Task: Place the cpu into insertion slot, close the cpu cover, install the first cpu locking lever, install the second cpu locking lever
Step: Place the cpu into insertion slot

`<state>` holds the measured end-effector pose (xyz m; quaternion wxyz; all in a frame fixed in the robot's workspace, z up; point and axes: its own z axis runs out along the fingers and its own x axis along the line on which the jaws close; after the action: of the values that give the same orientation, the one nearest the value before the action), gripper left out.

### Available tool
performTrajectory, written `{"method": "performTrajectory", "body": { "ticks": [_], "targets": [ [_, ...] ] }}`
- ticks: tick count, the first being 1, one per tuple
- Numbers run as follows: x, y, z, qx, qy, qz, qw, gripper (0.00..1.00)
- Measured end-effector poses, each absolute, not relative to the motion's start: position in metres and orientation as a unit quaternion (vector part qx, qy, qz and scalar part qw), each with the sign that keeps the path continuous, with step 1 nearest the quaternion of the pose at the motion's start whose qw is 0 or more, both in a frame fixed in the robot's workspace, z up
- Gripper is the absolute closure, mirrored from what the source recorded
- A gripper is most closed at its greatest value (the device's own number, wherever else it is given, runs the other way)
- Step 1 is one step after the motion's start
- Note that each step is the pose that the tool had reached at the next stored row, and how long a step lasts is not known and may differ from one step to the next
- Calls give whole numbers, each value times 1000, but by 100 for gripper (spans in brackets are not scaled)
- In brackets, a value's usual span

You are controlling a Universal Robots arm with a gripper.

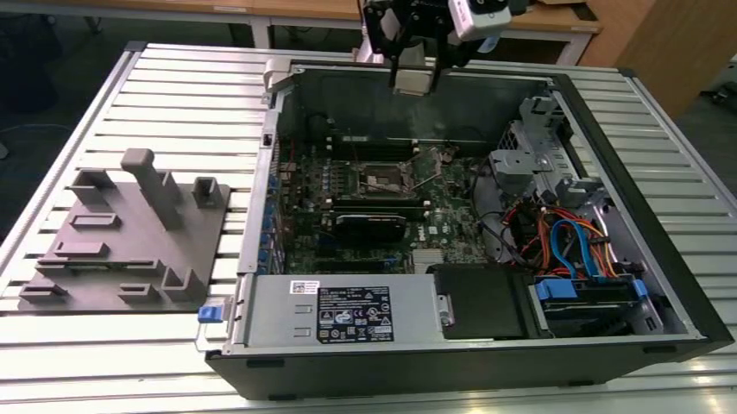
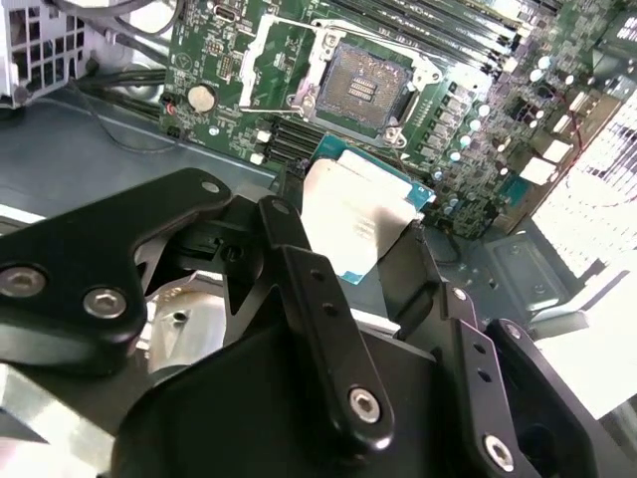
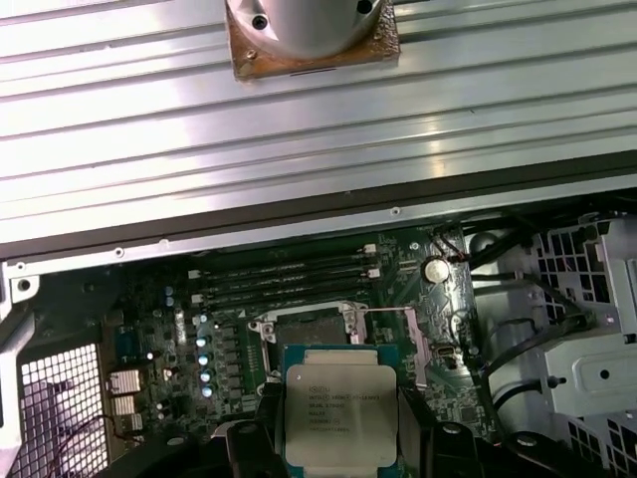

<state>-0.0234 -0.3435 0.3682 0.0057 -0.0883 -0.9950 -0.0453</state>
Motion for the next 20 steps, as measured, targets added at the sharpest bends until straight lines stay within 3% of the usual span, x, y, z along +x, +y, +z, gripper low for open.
{"method": "performTrajectory", "body": {
  "ticks": [20],
  "targets": [
    [-23,-343,368,-110,-993,-46,5,46]
  ]
}}
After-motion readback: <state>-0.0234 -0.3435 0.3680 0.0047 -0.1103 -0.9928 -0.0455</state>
